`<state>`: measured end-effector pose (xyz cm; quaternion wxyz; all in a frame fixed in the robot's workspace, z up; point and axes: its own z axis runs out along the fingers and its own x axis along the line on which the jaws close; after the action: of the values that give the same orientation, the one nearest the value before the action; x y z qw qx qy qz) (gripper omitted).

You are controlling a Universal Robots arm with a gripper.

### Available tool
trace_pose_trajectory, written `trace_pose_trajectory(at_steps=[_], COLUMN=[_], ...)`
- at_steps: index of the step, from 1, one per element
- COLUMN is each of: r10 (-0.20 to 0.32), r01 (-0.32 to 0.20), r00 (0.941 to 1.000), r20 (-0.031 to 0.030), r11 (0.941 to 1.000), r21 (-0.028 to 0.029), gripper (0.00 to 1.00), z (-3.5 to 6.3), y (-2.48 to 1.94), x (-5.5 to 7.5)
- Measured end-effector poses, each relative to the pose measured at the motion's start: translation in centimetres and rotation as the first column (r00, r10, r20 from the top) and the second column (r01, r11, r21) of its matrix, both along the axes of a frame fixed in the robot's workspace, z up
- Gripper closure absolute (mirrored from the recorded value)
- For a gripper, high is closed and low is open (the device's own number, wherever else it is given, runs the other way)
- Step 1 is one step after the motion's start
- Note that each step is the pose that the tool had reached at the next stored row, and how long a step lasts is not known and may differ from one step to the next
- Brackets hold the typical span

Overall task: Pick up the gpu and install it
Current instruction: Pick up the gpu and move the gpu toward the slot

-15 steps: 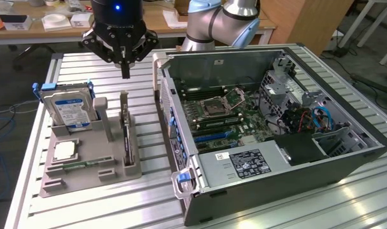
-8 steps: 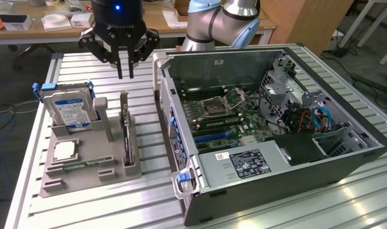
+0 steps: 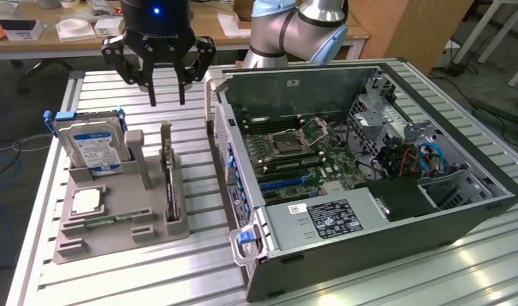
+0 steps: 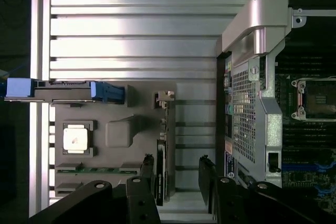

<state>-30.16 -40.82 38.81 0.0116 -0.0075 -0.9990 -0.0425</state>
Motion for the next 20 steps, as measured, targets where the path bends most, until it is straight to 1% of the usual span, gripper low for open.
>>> trace_pose_trajectory(at_steps=[3,9,17,20], r10=[0.016,0.027,0.038,0.04], r01=[-0.016,-0.027,-0.038,-0.04], r00=[0.9999,0.9996,0.9993,0.9992], r20=[0.0,0.0,0.0,-0.0001], r11=[0.9999,0.9996,0.9993,0.9992], r21=[0.0,0.0,0.0,-0.0001], gripper=[0.53,0.53,0.53,0.53], z=[-0.01,-0.07,-0.22,-0.25], y=[-0.15,-0.56,-1.23,-1.55], x=[-0.1,-0.5,-0.9,-1.0])
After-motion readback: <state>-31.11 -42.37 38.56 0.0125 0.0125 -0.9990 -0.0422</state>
